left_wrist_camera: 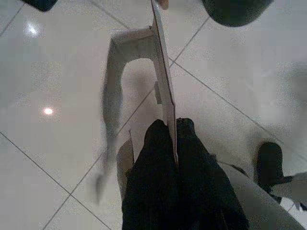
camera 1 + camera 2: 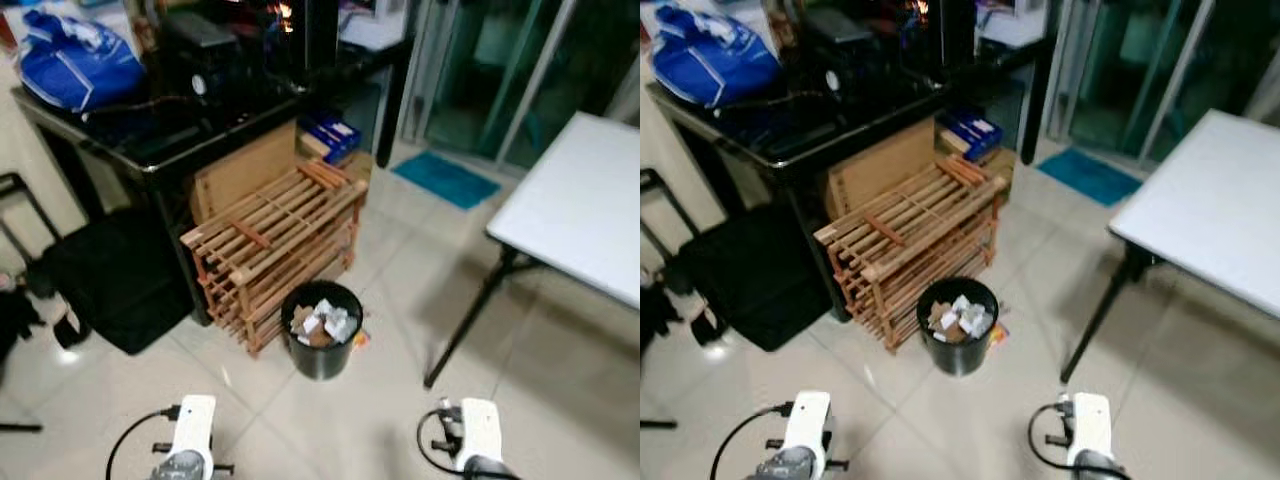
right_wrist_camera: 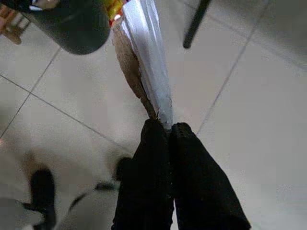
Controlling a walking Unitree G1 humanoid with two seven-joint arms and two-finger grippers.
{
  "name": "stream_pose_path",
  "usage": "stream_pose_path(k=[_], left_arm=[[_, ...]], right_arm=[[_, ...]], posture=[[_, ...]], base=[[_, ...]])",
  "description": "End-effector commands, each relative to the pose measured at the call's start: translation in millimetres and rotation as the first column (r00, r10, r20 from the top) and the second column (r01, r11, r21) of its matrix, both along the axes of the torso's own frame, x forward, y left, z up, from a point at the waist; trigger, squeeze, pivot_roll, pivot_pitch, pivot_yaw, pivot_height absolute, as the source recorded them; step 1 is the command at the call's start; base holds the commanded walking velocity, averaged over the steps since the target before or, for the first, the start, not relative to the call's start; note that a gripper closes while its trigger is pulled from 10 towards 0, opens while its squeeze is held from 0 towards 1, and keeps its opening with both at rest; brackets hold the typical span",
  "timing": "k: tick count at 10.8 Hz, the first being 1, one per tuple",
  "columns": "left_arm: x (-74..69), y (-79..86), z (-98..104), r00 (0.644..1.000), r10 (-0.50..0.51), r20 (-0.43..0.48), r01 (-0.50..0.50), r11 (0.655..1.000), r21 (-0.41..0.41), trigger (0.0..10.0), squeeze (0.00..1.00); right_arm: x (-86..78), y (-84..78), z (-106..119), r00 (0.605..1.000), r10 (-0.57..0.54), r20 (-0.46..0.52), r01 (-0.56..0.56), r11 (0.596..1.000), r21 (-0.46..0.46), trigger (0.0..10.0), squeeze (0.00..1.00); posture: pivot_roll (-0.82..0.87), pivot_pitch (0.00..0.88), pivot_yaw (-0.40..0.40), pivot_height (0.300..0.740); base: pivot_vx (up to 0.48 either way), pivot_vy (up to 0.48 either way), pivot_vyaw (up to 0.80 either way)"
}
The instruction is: Picking trash to rubbish bin
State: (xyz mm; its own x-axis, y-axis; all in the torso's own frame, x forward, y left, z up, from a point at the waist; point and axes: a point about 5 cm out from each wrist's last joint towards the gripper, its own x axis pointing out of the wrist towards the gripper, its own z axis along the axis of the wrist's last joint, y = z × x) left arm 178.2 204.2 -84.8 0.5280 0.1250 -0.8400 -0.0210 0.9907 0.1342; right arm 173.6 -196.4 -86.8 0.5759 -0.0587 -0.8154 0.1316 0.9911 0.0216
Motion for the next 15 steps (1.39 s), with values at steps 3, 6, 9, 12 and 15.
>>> stream_pose_path(k=[3,6,9,12,15], left_arm=[[0.4,9.4,2.0,1.000,0.018,0.006,-0.018,1.000,0.020,10.0,0.00],[-0.8,9.6,1.4,1.000,0.021,0.004,-0.021,1.000,0.019,10.0,0.00],[-2.5,8.2,0.4,1.000,0.018,-0.001,-0.018,1.000,0.015,10.0,0.00],[-3.6,8.6,0.0,1.000,0.018,-0.004,-0.018,1.000,0.016,10.0,0.00],[-3.0,8.6,0.3,1.000,0.019,-0.001,-0.019,1.000,0.015,10.0,0.00]], right_arm=[[6.4,7.9,1.8,1.000,0.013,0.015,-0.013,1.000,0.013,10.0,0.00],[4.2,9.5,0.5,1.000,-0.003,0.007,0.003,0.999,0.041,10.0,0.00],[2.8,11.2,-0.5,0.999,0.034,-0.007,-0.034,0.999,0.018,10.0,0.00],[3.1,10.3,-0.4,0.999,0.038,-0.015,-0.038,0.999,0.004,10.0,0.00],[3.3,11.0,-0.4,0.999,0.043,-0.016,-0.043,0.999,0.002,10.0,0.00]], posture=[[0.02,0.002,-0.037,0.740],[0.02,0.009,-0.038,0.740],[0.02,0.013,-0.040,0.740],[0.02,0.013,-0.040,0.740],[0.02,0.012,-0.039,0.740]], base=[[0.358,0.000,0.00],[0.359,0.000,-0.18],[0.358,0.000,-0.53],[0.358,0.000,0.00],[0.358,0.000,0.00]])
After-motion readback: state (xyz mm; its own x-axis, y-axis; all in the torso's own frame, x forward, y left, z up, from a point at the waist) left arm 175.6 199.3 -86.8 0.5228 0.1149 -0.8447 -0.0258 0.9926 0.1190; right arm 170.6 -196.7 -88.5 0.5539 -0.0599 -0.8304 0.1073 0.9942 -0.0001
